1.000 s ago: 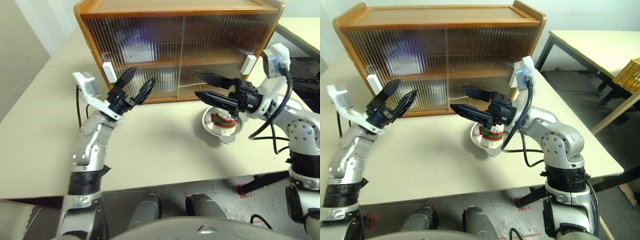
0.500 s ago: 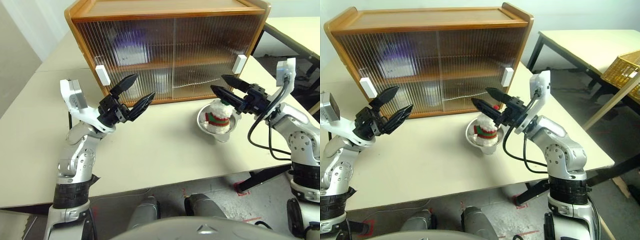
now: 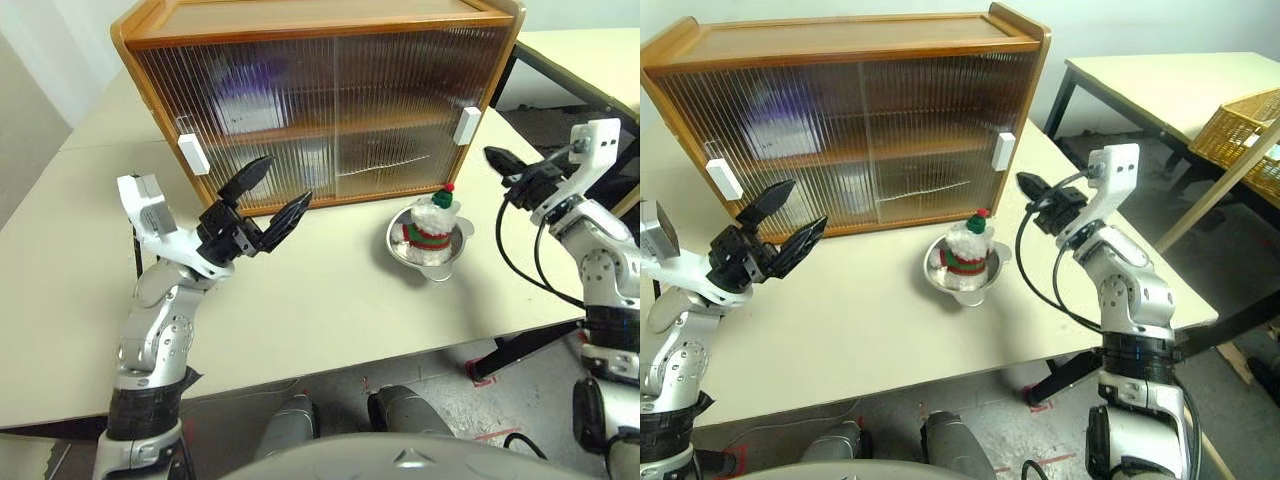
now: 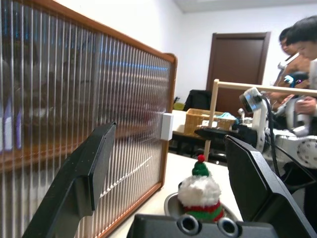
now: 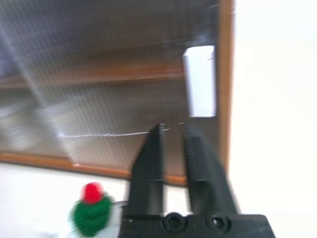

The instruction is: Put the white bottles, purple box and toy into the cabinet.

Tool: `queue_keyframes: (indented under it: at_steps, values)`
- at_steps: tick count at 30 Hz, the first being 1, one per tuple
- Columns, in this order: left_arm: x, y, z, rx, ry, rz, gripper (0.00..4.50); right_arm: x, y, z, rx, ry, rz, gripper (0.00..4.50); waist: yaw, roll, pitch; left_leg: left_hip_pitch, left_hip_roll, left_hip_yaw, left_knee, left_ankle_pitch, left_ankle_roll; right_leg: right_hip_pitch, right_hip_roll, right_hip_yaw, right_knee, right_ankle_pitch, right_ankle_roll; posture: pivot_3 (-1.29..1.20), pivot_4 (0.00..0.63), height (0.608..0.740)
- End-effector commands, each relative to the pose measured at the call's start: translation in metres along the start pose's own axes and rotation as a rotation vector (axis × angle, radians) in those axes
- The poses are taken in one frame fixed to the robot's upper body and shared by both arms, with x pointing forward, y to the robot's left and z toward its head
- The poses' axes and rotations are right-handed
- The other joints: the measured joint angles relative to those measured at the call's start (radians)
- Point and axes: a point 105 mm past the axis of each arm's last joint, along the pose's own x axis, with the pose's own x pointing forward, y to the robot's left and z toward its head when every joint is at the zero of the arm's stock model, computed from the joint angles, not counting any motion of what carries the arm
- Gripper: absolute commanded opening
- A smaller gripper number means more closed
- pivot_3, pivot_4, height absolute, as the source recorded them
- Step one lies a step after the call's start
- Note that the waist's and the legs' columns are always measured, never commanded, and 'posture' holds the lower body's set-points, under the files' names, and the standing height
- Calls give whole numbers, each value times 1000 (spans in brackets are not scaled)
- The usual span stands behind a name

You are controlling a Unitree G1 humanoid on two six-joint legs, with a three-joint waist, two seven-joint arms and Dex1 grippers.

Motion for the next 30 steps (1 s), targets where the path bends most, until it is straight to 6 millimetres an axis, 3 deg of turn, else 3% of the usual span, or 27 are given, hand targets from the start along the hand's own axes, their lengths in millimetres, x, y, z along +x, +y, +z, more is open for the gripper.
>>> queue_keyframes:
  at_steps: [1, 8, 20, 25, 30]
  values:
    - [-5, -3, 1, 30, 12, 9, 4500, 7, -19, 3, -24, -21, -100, 19, 3, 1, 0, 0, 0, 0, -1, 0, 0, 0, 0, 0, 0, 0, 0, -123, 69, 740]
    - [-11, -9, 3, 35, 14, 32, 4500, 28, -21, 5, -32, -34, -120, 19, 21, 2, 1, -3, 2, 0, -4, 0, -1, -5, 0, 0, 0, 3, -7, -83, 72, 740]
    - [-12, -12, 4, 47, 9, 58, 4500, 50, -3, 1, -12, -16, -54, 19, 49, 3, 0, -8, 4, 0, -4, -2, -3, -10, 0, -1, 1, 4, -13, -41, 66, 740]
    - [-12, -12, 3, 46, 9, 62, 4500, 54, 13, 2, 9, -14, 12, 19, 50, 3, 0, -8, 4, 0, -4, -2, -4, -11, 0, -2, 1, 3, -14, -43, 66, 740]
    - [-12, -10, 2, 47, 10, 63, 4500, 60, 40, 1, 46, -2, 99, 19, 49, 3, 0, -8, 5, 0, -4, -2, -4, -11, 1, -2, 2, 4, -15, -45, 67, 740]
